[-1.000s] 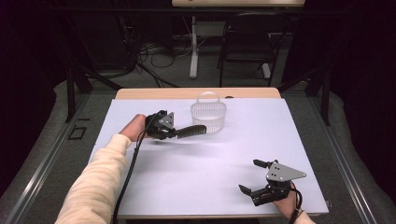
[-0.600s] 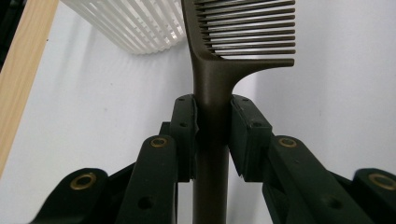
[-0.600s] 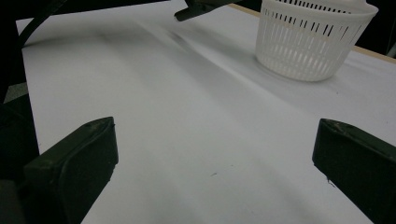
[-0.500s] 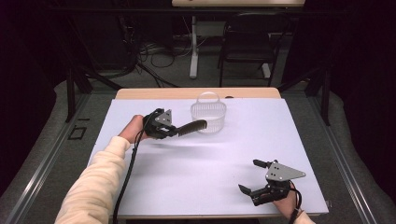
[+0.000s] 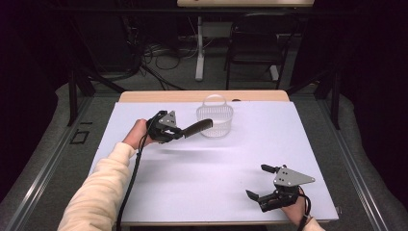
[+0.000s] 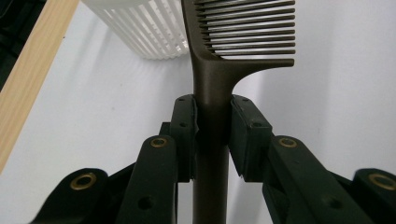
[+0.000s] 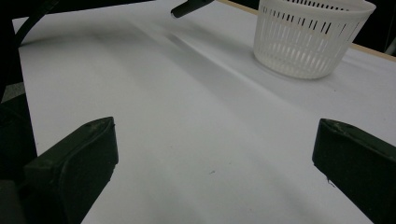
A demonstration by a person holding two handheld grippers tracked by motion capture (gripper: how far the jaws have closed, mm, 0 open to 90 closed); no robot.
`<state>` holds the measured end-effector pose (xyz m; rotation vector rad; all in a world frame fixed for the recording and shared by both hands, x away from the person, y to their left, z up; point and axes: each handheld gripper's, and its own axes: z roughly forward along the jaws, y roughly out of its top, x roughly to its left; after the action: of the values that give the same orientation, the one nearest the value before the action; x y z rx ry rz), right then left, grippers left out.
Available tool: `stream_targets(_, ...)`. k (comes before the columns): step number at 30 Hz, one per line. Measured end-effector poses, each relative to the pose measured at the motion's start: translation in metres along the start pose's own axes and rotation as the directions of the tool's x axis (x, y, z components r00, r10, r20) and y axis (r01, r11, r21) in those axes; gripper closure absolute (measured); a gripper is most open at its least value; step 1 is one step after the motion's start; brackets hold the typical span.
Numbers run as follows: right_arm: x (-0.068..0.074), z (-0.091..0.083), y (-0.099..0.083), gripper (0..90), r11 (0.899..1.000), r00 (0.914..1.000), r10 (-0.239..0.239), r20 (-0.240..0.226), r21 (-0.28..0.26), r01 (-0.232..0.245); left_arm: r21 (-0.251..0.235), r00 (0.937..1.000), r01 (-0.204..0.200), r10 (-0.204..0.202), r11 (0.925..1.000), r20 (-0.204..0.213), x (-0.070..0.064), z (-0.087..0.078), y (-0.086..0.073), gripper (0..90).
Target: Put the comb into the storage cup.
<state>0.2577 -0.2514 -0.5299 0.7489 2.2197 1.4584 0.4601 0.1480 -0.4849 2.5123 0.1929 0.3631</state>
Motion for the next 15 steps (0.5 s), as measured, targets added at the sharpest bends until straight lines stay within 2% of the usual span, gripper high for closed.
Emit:
stream_targets(3, 0.0002, 0.0000, 0.0001, 0.0, 1.000, 1.0000, -0.003, -0.002, 0.003, 0.003, -0.017, 0.9994, 0.028, -0.029, 0.9995, -0.021, 0.0001, -0.0013, -0.0019, 72.4)
stream_targets(9, -0.0002, 0.0003, -0.0001, 0.0, 1.000, 1.0000, -0.005, 0.002, 0.004, 0.005, -0.045, 0.9964, 0.074, -0.076, 0.9963, -0.038, 0.0000, -0.0047, -0.0023, 72.5)
stream_targets(15, -0.0004, 0.0003, -0.0001, 0.0, 1.000, 1.0000, -0.005, 0.003, 0.004, 0.005, -0.062, 0.9900, 0.114, -0.119, 0.9915, -0.076, -0.0023, -0.0077, -0.0012, 72.5)
